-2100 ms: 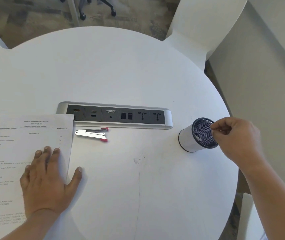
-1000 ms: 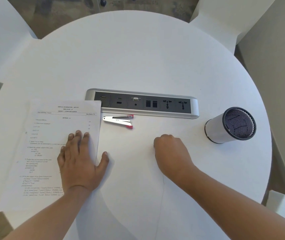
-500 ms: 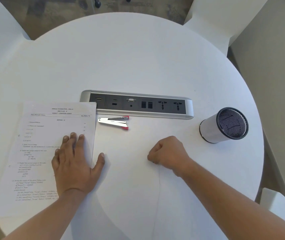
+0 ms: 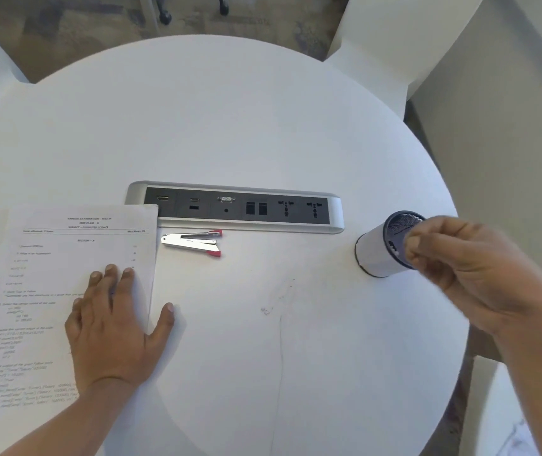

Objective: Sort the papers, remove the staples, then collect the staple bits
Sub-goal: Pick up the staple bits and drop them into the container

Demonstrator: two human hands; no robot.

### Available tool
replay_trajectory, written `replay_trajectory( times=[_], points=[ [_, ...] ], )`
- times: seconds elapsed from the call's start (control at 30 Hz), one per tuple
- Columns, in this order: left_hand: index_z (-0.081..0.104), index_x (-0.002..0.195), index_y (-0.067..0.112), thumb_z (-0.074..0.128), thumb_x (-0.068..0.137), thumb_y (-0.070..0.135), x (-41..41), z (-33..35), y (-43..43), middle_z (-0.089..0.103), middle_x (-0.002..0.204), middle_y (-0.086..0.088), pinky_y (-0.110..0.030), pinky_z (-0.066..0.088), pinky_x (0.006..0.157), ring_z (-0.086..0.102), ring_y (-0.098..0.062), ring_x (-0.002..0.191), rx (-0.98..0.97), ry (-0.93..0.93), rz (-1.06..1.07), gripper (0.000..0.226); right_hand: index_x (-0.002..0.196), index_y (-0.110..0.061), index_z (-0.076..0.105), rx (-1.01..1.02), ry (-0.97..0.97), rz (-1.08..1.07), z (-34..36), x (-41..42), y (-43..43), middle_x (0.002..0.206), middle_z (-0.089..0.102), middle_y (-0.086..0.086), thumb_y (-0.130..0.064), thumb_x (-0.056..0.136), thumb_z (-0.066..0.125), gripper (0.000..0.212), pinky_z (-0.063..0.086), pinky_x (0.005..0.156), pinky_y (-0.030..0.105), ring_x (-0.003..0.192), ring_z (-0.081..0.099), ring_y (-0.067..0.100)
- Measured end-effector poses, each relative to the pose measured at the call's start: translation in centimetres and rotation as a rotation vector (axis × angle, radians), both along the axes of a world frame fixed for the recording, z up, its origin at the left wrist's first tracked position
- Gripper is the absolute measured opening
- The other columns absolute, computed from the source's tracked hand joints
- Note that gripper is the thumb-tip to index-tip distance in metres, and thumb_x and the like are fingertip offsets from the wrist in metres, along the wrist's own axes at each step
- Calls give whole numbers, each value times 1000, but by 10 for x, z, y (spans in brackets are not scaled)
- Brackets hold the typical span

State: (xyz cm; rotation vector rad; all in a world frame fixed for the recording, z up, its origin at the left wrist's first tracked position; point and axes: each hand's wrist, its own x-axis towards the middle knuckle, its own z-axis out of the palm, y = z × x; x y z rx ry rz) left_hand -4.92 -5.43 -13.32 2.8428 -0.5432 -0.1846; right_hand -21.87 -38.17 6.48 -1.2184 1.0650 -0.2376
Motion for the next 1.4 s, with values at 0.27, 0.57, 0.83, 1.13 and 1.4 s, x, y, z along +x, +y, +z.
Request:
replay_trajectory(
  times=[0.27, 0.57, 0.83, 1.13, 1.4],
  points=[
    [44, 142, 10, 36, 76, 70, 1, 0, -1, 38, 155, -18, -61, 25, 113, 28, -36, 148, -14, 15, 13, 89, 70, -15, 75, -585, 474, 104, -19, -17, -58, 71, 75, 15, 0, 75, 76, 15, 60, 79, 49, 74, 74, 34],
    [48, 138, 7, 41, 71, 67, 0, 0, -6, 43, 151, -21, -64, 29, 109, 35, -40, 144, -68, -31, 14, 89, 74, -23, 69, -733, 548, 217, -28, -17, -65, 73, 73, -5, 1, 73, 69, 24, 42, 41, 22, 58, 64, 15],
    [47, 139, 8, 40, 73, 68, 0, -4, -3, 42, 152, -19, -63, 28, 111, 33, -39, 145, -71, -42, 12, 89, 80, -27, 67, -721, 518, 235, -30, -14, -60, 72, 74, -4, 1, 74, 71, 29, 41, 45, 18, 61, 66, 12],
    [44, 144, 10, 36, 79, 66, 1, -1, -3, 38, 156, -17, -56, 25, 114, 29, -34, 148, 9, -21, 8, 86, 83, -25, 76, -826, 438, 603, -50, 15, 32, 78, 73, -13, -12, 81, 68, 15, 53, 69, 17, 68, 66, 2],
    [40, 146, 13, 37, 82, 66, 0, -1, -3, 34, 159, -13, -53, 22, 118, 24, -30, 151, 15, -13, 12, 84, 100, -23, 70, -910, 469, 983, -123, 36, 95, 94, 69, -2, -16, 87, 58, 19, 53, 74, 34, 81, 63, 20]
  ],
)
